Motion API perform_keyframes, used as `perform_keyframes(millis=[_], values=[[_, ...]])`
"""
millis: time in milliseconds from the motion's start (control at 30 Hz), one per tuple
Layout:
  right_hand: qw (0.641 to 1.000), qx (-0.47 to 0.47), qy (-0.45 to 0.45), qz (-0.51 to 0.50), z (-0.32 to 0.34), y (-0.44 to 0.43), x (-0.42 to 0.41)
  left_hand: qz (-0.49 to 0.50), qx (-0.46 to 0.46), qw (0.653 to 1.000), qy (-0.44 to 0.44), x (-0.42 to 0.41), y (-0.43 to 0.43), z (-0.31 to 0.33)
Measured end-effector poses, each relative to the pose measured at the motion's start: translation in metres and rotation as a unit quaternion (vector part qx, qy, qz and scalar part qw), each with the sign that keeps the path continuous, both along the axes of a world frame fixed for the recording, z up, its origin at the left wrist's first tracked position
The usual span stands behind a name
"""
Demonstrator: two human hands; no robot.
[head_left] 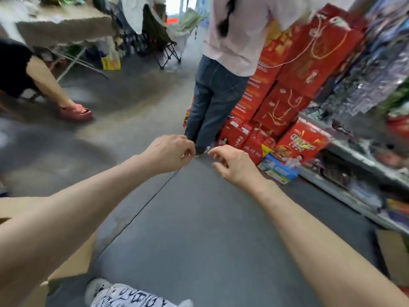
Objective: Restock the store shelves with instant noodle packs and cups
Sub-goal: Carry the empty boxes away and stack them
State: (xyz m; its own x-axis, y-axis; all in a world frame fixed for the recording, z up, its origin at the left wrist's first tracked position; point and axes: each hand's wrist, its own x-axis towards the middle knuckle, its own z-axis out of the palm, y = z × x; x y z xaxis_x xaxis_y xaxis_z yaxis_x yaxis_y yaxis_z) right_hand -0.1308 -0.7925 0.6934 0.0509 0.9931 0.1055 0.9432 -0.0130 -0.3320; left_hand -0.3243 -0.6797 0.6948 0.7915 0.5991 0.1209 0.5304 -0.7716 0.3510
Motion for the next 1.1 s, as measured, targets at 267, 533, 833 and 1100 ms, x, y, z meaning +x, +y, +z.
perform_keyframes(millis=[267, 533, 833, 1100], values=[[0.985, -0.011, -0.008, -0.172, 0.011, -0.160, 0.149, -0.148, 0.006, 0.989, -0.028, 0.186, -0.097, 0.012], [0.951, 0.012, -0.001, -0.310, 0.007, -0.248, 0.264, -0.278, 0.008, 0.961, -0.008, 0.359, -0.148, 0.020], [0.910, 0.013, 0.004, -0.415, -0.003, -0.265, 0.431, -0.391, -0.001, 0.920, -0.006, 0.579, -0.145, 0.007], [0.864, 0.034, 0.022, -0.502, -0.006, -0.288, 0.572, -0.482, -0.002, 0.876, 0.020, 0.761, -0.163, 0.019]])
